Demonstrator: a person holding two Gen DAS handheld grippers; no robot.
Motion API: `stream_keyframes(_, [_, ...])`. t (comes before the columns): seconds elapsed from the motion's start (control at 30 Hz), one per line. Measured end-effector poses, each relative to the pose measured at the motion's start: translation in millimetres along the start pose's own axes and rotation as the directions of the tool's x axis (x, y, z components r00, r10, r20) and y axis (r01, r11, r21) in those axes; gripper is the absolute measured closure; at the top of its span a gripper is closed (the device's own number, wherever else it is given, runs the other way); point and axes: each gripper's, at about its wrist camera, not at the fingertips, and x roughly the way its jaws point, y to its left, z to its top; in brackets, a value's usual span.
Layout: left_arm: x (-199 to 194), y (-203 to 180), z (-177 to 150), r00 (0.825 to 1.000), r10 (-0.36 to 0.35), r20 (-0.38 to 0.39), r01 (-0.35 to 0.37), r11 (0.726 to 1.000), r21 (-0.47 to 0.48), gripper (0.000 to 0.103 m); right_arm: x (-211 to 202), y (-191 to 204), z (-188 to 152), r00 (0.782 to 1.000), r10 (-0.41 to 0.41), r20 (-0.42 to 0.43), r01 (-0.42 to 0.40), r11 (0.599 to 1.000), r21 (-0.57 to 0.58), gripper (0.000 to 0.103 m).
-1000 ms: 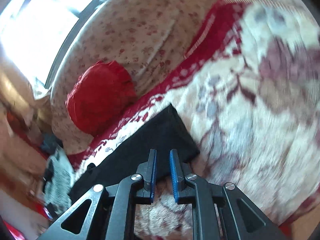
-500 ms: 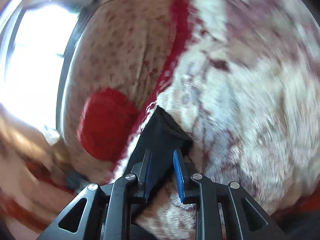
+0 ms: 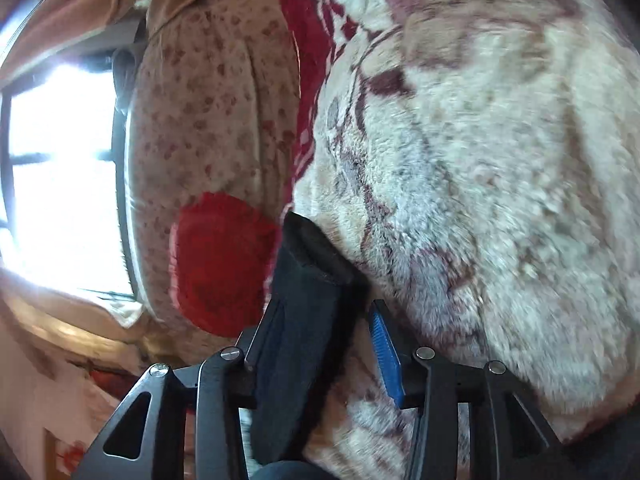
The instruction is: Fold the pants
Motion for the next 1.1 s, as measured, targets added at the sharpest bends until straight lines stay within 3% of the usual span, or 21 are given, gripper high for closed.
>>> stream_keyframes(0.3, [-2,-1,-1,1.000,-0.002,0.008,0.002,1.000,-0.013,0.033,10,-14,7,0.998,0.026,0.056,-0.031,0.996,0.079,0.083])
stream_keyframes(0.77, [-1,0,-1,1.000,-0.007,0.007,0.007,1.000,-0.020,0.033,12,-12,7,0.998,0.046,0.041,-0.049,0.996,0.074,0.088])
stream_keyframes(0.83, [-1,0,-1,1.000,-0.008,0.008,0.008,1.000,-0.020,0.033,14,-6,6,0.999,0.013,0.037,-0.014,1.000,0.025,0.094])
stream_keyframes(1.1, [-1,0,-1,1.000,-0.017,0.001,0.017,1.000,-0.025,0.033,5,17,1,0.998,0.011,0.054,-0.006,0.994,-0.105,0.095])
